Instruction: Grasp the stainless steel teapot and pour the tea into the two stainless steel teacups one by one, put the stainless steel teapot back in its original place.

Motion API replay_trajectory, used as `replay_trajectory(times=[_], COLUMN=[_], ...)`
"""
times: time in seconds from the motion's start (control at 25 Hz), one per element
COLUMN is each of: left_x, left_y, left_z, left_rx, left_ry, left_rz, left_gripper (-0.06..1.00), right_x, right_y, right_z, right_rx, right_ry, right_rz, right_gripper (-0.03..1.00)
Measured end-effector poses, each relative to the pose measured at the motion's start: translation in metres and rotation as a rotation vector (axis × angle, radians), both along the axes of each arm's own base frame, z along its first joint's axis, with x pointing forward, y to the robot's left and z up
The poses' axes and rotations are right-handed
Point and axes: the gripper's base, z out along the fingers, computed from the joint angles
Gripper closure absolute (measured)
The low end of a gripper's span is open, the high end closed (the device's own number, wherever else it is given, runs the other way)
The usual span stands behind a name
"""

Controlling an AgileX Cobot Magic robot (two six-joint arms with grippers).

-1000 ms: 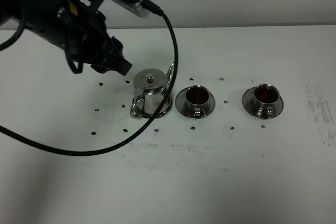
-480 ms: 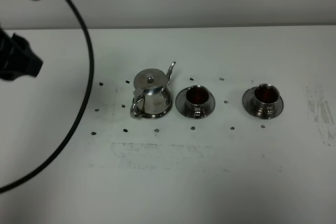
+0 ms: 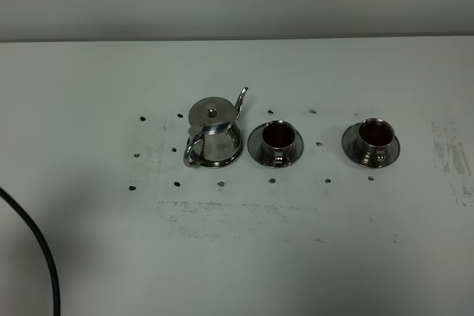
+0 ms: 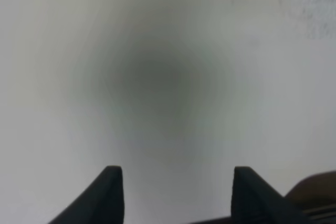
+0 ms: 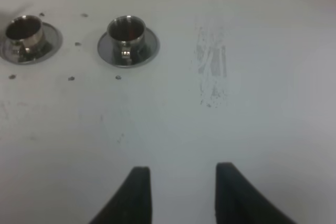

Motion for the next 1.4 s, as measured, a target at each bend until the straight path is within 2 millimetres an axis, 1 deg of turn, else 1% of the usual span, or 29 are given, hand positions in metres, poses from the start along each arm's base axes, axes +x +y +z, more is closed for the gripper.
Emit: replay_trajectory(times=[0.16, 0.24, 0.36, 0.56, 0.92, 1.2, 1.4], left_x=[-0.025, -0.033, -0.043, -0.057, -0.073, -0.091, -0.108], left_y=[-0.001, -0.003, -0.005, -0.009, -0.011, -0.008, -0.002], left_z=[-0.018, -0.026, -0.031, -0.032, -0.027, -0.023, -0.025], left_rx=[-0.003, -0.015, -0.028, -0.061, -0.064, -0.094, -0.090], left_ry=[0.002, 0.006, -0.006, -0.048, -0.162, -0.282, -0.394], left_rz=[0.004, 0.003, 0.000, -0.009, -0.018, 0.058, 0.117], left_gripper=[0.48, 0.48, 0.48, 0.47, 0.47, 0.47, 0.47], right_x=[0.000, 0.000, 0.000, 0.000, 0.000, 0.000, 0.000], right_y=[0.000, 0.000, 0.000, 0.000, 0.000, 0.000, 0.000], right_z=[0.000, 0.000, 0.000, 0.000, 0.000, 0.000, 0.000], right_rx=[0.000, 0.000, 0.000, 0.000, 0.000, 0.000, 0.000], right_ry=[0.000, 0.000, 0.000, 0.000, 0.000, 0.000, 0.000], right_rz=[0.000, 0.000, 0.000, 0.000, 0.000, 0.000, 0.000], right_gripper=[0.65, 0.65, 0.65, 0.65, 0.65, 0.65, 0.65])
